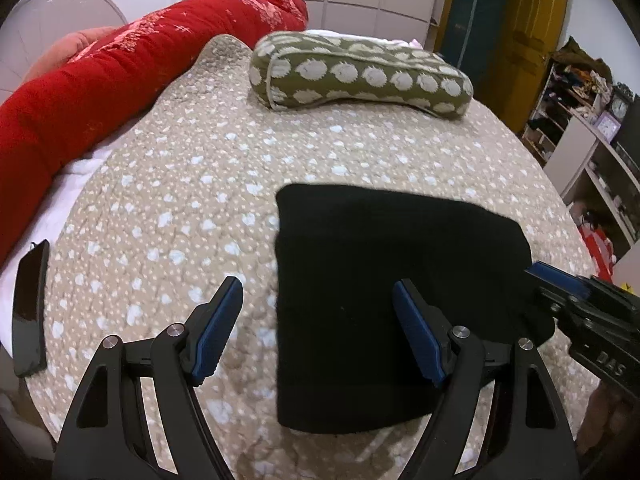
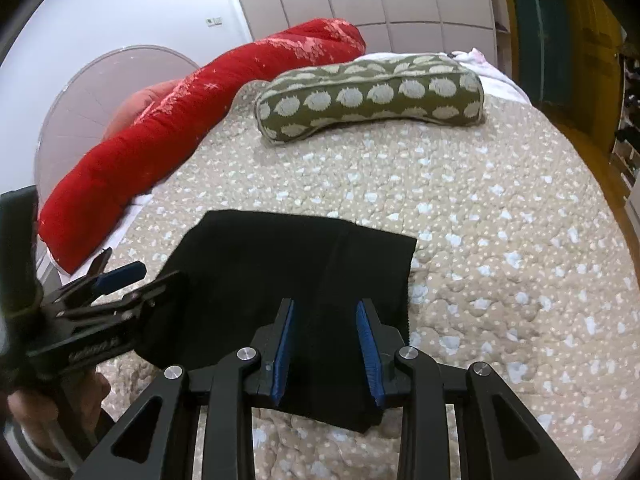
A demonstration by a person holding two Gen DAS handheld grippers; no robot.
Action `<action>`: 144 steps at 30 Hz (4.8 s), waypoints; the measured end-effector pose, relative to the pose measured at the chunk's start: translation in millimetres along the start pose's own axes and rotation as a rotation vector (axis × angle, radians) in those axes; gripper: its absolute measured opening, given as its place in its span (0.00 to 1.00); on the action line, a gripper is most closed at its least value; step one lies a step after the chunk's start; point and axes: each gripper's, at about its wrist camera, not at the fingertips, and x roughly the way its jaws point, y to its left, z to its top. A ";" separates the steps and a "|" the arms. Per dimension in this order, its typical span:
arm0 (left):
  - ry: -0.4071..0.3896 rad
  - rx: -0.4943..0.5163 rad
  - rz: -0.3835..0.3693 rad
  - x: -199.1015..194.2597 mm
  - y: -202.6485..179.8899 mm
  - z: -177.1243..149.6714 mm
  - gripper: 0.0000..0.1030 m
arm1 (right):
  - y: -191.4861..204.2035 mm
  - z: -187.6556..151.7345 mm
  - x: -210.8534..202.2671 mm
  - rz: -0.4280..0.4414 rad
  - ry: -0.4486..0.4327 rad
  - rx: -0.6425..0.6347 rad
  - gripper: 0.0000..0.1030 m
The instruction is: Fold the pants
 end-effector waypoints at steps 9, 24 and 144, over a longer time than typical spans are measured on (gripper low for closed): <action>0.038 0.006 -0.015 17.6 -7.9 -8.4 0.76 | -1.7 -9.2 23.3 0.011 0.013 0.014 0.45; 0.052 -0.012 -0.023 18.1 -6.5 -11.0 0.77 | 0.9 -23.9 -11.5 -0.045 0.028 -0.010 0.45; -0.082 0.028 0.059 23.6 -17.6 39.2 0.79 | -4.4 38.4 27.5 -0.135 -0.074 0.049 0.47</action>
